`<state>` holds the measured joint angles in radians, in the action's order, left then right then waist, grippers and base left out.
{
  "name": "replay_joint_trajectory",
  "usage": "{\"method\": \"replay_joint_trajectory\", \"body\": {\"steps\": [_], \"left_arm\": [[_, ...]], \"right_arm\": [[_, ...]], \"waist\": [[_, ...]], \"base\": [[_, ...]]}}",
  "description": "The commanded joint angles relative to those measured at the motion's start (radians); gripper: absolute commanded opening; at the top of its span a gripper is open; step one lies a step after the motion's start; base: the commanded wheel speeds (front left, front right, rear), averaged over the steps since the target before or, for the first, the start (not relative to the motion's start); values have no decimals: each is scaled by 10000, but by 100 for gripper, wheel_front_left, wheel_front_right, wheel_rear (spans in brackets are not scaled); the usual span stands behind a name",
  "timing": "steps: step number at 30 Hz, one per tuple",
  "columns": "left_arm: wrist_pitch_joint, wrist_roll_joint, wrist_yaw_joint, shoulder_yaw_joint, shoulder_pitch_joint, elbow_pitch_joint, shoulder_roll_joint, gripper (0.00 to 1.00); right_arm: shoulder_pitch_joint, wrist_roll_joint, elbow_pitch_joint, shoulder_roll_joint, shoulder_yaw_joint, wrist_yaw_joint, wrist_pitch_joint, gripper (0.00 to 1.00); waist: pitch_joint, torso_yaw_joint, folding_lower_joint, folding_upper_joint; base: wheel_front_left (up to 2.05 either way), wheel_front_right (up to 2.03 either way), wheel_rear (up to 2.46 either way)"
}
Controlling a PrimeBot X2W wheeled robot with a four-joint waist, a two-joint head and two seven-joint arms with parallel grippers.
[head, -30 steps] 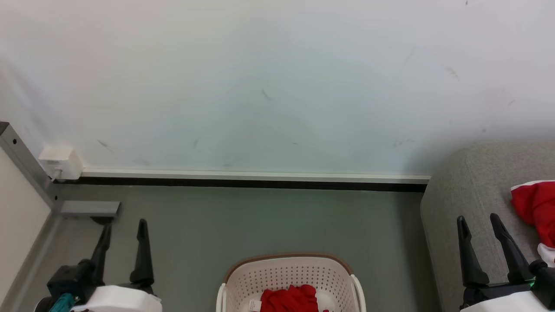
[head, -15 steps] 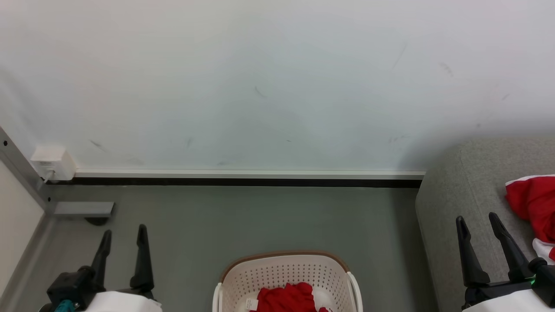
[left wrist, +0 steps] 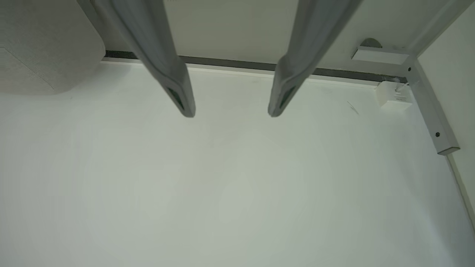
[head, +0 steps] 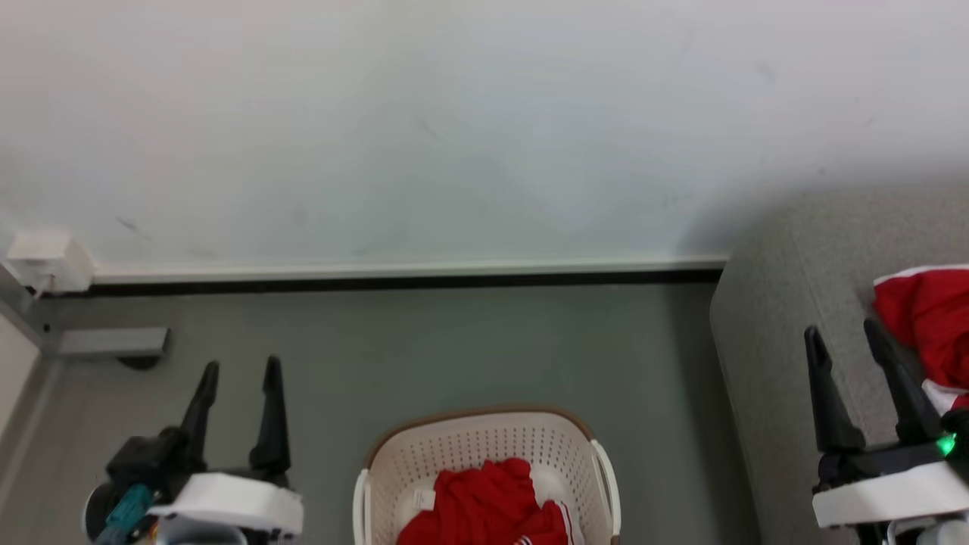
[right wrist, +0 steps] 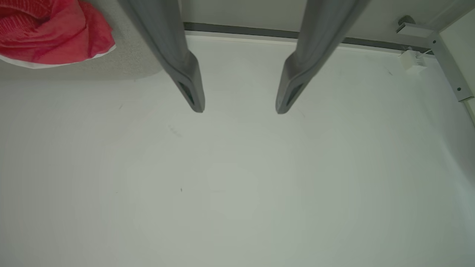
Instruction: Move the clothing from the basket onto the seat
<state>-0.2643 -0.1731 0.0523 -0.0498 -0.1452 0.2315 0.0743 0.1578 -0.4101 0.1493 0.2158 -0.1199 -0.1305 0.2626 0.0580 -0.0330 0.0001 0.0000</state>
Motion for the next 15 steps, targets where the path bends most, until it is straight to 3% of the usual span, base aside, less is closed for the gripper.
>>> {"method": "replay_joint_trajectory", "body": {"steps": [1, 7, 15], "left_arm": [[-1, 188, 11, 49, -226, 84, -32, 100], [-1, 410, 71, 326, -1410, 590, -82, 100], [86, 587, 367, 842, -3051, 2375, 61, 100]], "right_arm": [[205, -53, -74, 57, 36, -6, 28, 100], [1158, -133, -481, 10, -85, -6, 28, 100], [2279, -357, -1057, -223, -115, -6, 28, 100]], "waist": [[497, -168, -1, 0], [2182, -590, -1, 0], [4088, -1185, -1, 0]], "base": [[0, 0, 0], [0, 0, 0], [0, 0, 0]]}}
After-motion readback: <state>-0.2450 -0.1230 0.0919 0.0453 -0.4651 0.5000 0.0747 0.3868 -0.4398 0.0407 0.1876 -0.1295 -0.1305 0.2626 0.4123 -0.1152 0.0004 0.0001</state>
